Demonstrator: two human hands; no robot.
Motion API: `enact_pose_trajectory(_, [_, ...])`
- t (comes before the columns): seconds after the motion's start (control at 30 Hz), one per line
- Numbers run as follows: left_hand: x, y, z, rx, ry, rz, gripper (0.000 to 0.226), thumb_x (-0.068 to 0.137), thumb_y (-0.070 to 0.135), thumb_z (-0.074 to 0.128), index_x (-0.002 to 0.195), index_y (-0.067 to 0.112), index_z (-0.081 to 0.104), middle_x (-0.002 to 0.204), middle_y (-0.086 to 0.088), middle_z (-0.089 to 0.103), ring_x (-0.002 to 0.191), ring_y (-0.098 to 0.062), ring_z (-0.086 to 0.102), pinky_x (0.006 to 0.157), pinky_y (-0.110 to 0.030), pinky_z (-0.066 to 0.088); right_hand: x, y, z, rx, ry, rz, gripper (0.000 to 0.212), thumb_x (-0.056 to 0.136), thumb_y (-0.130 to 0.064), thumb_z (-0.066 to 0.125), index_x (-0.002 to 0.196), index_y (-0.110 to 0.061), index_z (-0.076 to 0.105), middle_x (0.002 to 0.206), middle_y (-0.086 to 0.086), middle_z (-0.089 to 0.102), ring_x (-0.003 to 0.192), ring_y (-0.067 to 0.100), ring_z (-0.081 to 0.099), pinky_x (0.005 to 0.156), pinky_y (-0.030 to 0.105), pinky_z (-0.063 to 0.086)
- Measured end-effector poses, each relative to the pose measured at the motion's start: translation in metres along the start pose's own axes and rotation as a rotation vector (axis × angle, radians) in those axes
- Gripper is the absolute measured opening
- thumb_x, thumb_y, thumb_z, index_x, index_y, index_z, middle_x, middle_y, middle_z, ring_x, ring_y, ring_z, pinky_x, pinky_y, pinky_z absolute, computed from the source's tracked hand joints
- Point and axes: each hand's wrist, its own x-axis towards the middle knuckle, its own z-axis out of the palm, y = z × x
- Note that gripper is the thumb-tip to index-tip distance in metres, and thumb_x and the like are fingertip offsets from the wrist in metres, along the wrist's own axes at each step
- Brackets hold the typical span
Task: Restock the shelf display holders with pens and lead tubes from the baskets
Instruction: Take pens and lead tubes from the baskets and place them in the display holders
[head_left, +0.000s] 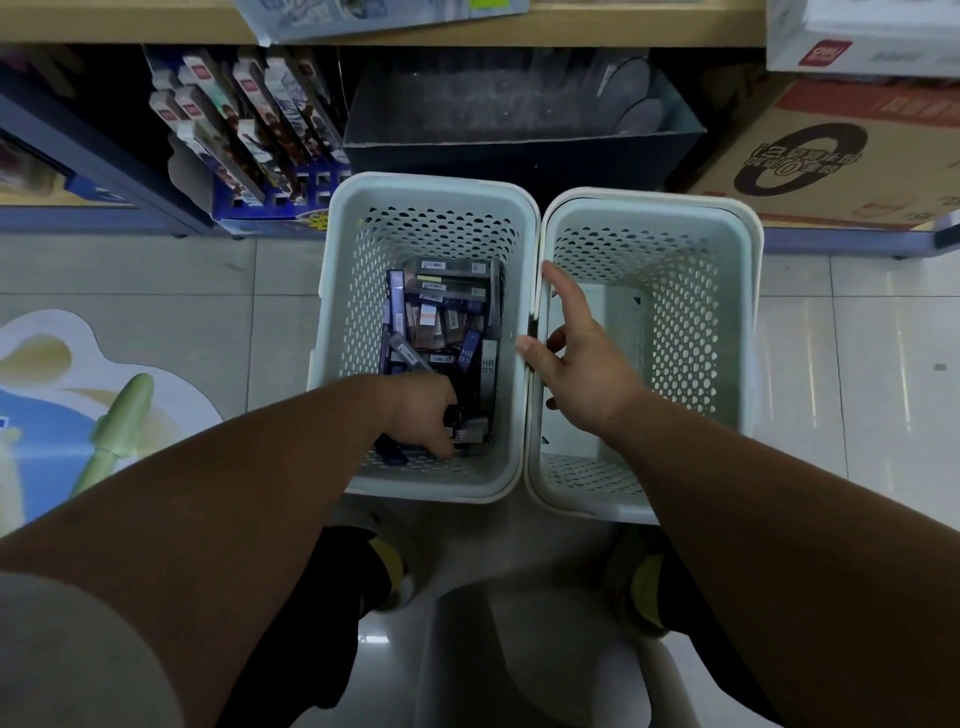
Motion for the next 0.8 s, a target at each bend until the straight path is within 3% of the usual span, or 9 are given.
enact_pose_trajectory(0.23, [-0.012,0.001,-0.011,-0.064,0.029,0.053,0.033,0.078,0.022,0.082,0.07,0.013,0.052,0.059,0.002,0.049,0.052,-0.01,0.046,0.047,-0.024,0.036,0.0,0.003,0.0,0.013,-0.004,0.002,0.075,0.1,-0.038,0.059,0.148,-0.065,0.008,0.114,0.008,0.051,0.084,0.016,0.059,0.086,0.048,0.057])
enact_pose_trajectory(0.37, [-0.032,0.003,-0.033,-0.179,0.136,0.083,0.033,0.079,0.018,0.08,0.065,0.011,0.051,0.052,0.005,0.043,0.043,-0.006,0.041,0.047,-0.023,0.032,0.0,0.004,0.0,0.016,-0.009,0.013,0.073,0.1,-0.039,0.059,0.146,-0.066,0.008,0.111,0.007,0.053,0.075,0.013,0.058,0.072,0.036,0.052])
enact_pose_trajectory(0.53, [-0.067,0.014,-0.066,-0.256,0.297,0.094,0.026,0.079,0.02,0.081,0.067,0.015,0.058,0.056,0.003,0.054,0.051,-0.012,0.051,0.053,-0.024,0.038,-0.001,-0.006,-0.006,-0.057,-0.009,0.067,0.072,0.099,-0.038,0.063,0.15,-0.058,0.016,0.103,0.007,0.061,0.072,0.013,0.058,0.057,0.018,0.046])
enact_pose_trajectory(0.63, [-0.09,0.022,-0.079,-0.537,0.411,0.11,0.015,0.079,0.02,0.081,0.085,0.013,0.07,0.066,0.003,0.07,0.059,-0.012,0.067,0.055,-0.022,0.048,-0.003,-0.024,-0.018,-0.173,0.131,0.035,0.057,0.097,-0.046,0.062,0.149,-0.039,0.038,0.107,0.003,0.061,0.087,0.017,0.058,0.076,0.026,0.045])
enact_pose_trajectory(0.7, [-0.104,0.03,-0.084,-0.865,0.435,0.148,0.02,0.081,0.011,0.079,0.099,0.008,0.071,0.085,-0.009,0.077,0.075,-0.022,0.075,0.062,-0.029,0.057,-0.005,-0.045,-0.03,-0.059,0.23,0.037,0.045,0.1,-0.05,0.054,0.139,-0.028,0.053,0.091,-0.004,0.063,0.087,0.017,0.059,0.082,0.032,0.046])
enact_pose_trajectory(0.8, [-0.125,0.055,-0.09,-1.244,0.511,0.179,0.007,0.084,0.008,0.075,0.091,0.007,0.074,0.086,-0.017,0.077,0.07,-0.027,0.074,0.058,-0.033,0.058,-0.015,-0.083,-0.047,0.271,0.186,0.132,0.043,0.1,-0.06,0.042,0.109,-0.026,0.066,0.094,0.005,0.068,0.081,0.023,0.065,0.073,0.037,0.052])
